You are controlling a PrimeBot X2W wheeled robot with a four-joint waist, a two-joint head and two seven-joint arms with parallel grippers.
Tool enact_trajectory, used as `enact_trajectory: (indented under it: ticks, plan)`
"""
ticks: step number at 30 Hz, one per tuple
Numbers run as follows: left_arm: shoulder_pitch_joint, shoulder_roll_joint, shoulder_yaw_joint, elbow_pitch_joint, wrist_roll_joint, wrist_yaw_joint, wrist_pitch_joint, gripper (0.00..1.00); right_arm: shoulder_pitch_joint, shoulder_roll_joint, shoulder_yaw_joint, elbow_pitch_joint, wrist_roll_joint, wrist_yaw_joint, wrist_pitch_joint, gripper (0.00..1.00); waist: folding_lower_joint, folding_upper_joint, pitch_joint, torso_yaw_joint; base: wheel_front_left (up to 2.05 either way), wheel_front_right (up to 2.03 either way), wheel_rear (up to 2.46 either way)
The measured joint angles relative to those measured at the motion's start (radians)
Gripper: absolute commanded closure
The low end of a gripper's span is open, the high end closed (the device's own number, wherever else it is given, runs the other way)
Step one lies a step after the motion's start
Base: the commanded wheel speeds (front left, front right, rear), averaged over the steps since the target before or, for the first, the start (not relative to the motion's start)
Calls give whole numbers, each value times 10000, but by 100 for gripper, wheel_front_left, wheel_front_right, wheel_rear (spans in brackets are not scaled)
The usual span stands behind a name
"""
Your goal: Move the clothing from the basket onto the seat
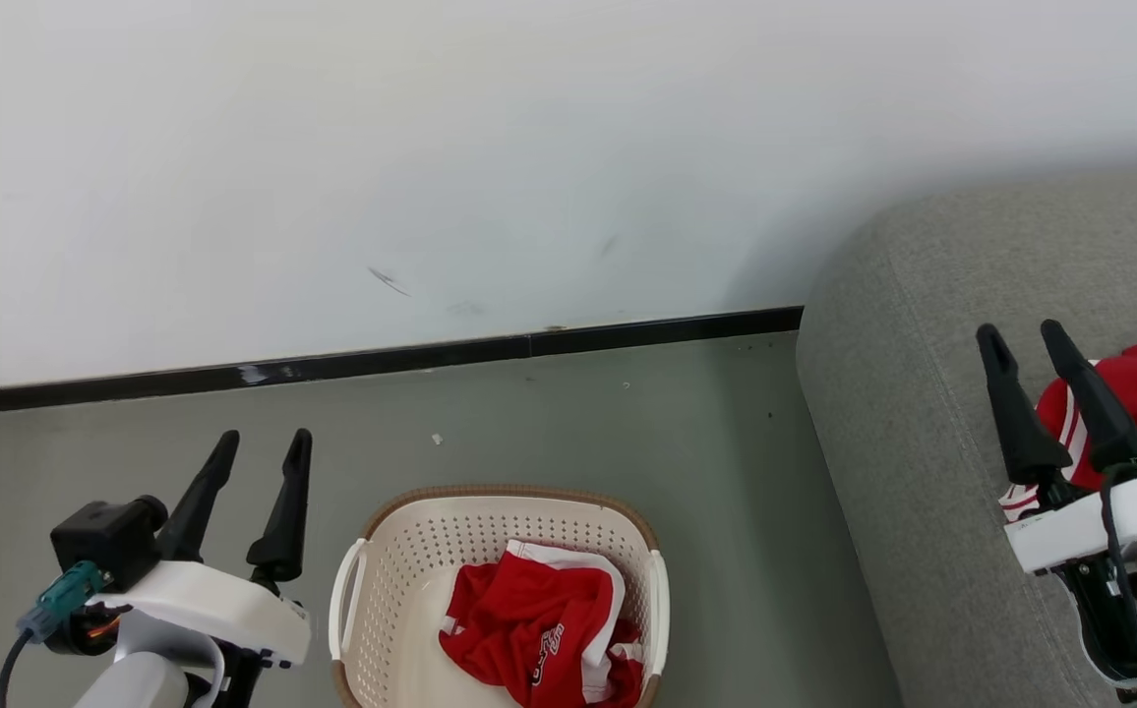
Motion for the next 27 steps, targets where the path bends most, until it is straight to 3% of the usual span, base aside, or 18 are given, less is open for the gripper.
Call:
enact_trajectory:
  ticks: [11, 27]
  plan:
    - [571, -491, 1308, -435, 802, 54, -12, 0, 1375, 1037, -1147, -433, -857, 0, 0, 0, 0, 0, -202, 539, 0, 0, 0]
    - [1448, -1381, 2545, -941, 2347, -38, -13, 0, 1986, 1634, -652, -959, -1668, 0, 0, 0, 0, 0, -249, 752, 0, 0, 0]
